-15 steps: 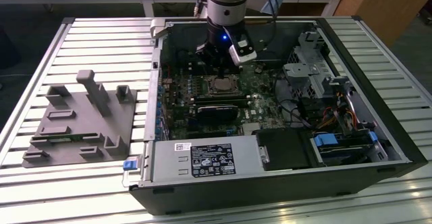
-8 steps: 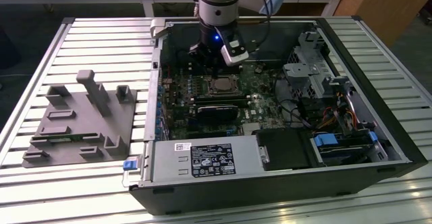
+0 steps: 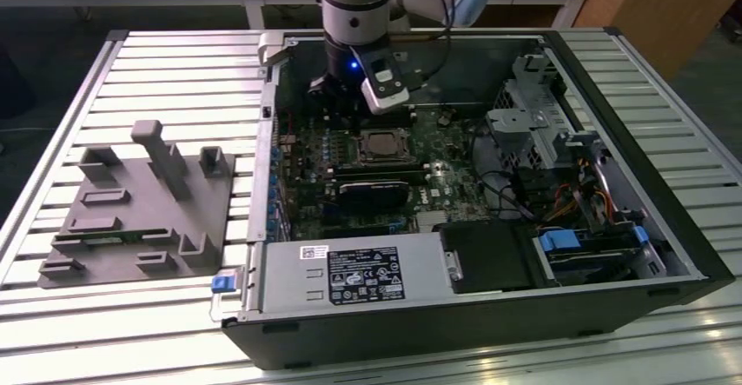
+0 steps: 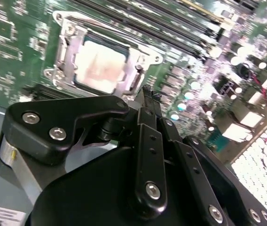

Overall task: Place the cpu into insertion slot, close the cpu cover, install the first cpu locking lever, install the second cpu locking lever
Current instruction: 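Install the first cpu locking lever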

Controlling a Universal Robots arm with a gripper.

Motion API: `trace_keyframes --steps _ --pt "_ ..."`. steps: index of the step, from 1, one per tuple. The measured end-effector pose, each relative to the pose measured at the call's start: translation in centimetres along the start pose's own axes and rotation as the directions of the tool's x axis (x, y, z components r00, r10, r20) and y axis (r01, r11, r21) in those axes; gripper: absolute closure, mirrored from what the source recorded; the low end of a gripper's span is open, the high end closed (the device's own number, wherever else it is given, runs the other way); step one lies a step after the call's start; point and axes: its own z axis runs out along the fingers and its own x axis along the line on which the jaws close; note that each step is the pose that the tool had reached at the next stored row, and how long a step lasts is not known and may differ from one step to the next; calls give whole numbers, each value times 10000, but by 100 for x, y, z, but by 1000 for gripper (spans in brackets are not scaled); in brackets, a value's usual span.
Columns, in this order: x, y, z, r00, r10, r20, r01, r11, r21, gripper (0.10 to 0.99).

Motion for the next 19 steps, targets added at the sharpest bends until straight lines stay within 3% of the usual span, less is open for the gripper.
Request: trace_keyframes --steps 9,12,19 --pt "164 -25 -4 10000 -2 41 2 10000 -10 980" --pt "173 -26 -14 10000 -1 38 1 10000 -77 980" --pt "173 -21 -107 10000 -3 78 3 10000 -90 980"
